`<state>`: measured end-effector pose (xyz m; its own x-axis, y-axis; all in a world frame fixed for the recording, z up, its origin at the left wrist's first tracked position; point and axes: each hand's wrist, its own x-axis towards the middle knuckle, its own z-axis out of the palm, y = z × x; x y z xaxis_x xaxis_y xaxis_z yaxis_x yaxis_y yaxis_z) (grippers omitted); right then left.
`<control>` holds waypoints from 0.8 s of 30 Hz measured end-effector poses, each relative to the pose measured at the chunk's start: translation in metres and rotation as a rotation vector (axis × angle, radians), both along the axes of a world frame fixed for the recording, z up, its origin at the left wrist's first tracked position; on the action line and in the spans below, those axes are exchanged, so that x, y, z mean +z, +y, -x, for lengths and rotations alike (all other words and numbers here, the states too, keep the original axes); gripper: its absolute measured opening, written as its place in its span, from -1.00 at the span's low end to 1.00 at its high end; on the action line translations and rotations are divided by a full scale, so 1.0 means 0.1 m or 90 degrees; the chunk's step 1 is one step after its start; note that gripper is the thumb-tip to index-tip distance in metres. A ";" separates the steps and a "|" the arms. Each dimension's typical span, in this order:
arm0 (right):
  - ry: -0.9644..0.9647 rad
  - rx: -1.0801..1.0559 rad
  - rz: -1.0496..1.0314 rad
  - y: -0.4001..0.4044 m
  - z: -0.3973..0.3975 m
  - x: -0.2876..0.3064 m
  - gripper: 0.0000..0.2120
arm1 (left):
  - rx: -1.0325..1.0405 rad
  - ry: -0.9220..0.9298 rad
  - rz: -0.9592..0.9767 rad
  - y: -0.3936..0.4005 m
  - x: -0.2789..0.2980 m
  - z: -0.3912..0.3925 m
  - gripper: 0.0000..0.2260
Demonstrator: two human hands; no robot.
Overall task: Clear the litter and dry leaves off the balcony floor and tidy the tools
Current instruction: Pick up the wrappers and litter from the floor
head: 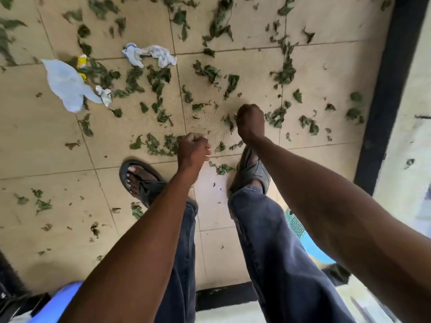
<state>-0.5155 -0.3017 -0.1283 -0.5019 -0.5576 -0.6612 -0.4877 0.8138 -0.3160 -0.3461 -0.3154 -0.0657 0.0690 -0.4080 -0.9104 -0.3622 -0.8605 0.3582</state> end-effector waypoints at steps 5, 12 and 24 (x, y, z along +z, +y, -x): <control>-0.345 -0.661 0.046 -0.19 -0.22 0.80 -0.84 | 0.117 0.019 -0.036 -0.23 0.39 -0.14 -0.93; -0.370 -0.307 0.098 -0.64 -1.05 1.86 -0.98 | 0.317 0.252 -0.151 -0.85 1.08 -0.40 -0.76; -0.267 -0.110 0.026 -1.73 -1.00 1.42 -0.92 | 0.478 0.154 -0.060 -1.65 1.14 -1.24 -0.77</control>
<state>-0.4154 -0.4747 0.0135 -0.2829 -0.5192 -0.8065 -0.1693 0.8547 -0.4908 -0.2216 -0.4801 0.0479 0.0904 -0.2508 -0.9638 0.4049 -0.8749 0.2657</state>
